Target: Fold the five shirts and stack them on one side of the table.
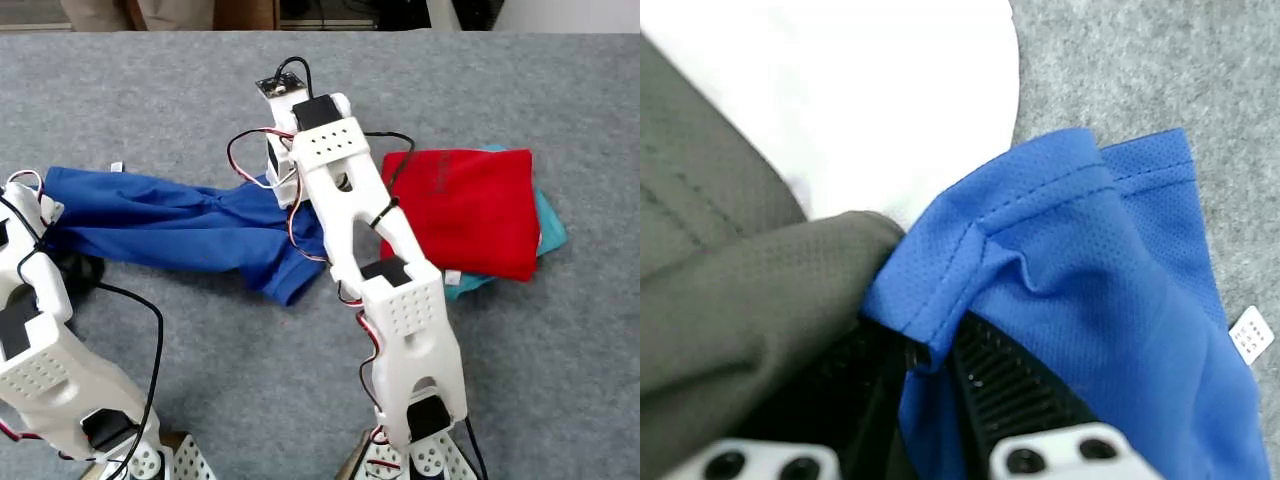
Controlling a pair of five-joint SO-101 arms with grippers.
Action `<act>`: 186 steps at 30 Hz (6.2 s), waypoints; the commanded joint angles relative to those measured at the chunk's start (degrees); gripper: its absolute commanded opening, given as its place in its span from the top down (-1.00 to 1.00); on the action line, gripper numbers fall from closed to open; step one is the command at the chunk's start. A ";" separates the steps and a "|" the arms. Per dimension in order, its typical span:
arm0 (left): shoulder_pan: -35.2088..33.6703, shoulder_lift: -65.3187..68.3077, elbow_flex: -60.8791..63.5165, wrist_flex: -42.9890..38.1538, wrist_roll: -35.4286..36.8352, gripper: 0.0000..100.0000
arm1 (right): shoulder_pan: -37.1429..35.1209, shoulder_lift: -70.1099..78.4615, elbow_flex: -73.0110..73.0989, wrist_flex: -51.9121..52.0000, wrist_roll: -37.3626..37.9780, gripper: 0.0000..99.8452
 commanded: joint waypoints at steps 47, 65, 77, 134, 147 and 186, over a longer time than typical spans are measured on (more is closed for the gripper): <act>20.31 12.18 -55.30 47.65 9.67 0.49 | -7.87 -88.40 89.45 -29.01 35.43 0.99; 17.41 45.93 -87.56 44.22 16.88 0.56 | -10.68 -88.22 109.76 -58.90 27.69 0.99; 16.88 52.18 -87.47 41.67 17.76 0.57 | -10.68 -88.13 109.76 -58.90 27.69 0.99; 13.98 52.26 -102.24 55.12 17.49 0.96 | -10.68 -88.13 109.76 -58.99 27.69 0.99; 14.15 52.88 -101.80 55.12 17.67 0.80 | -10.68 -88.13 109.85 -58.99 27.69 0.99; 15.03 38.73 -101.45 55.30 11.78 0.96 | 3.65 -88.48 92.97 -59.43 26.11 0.99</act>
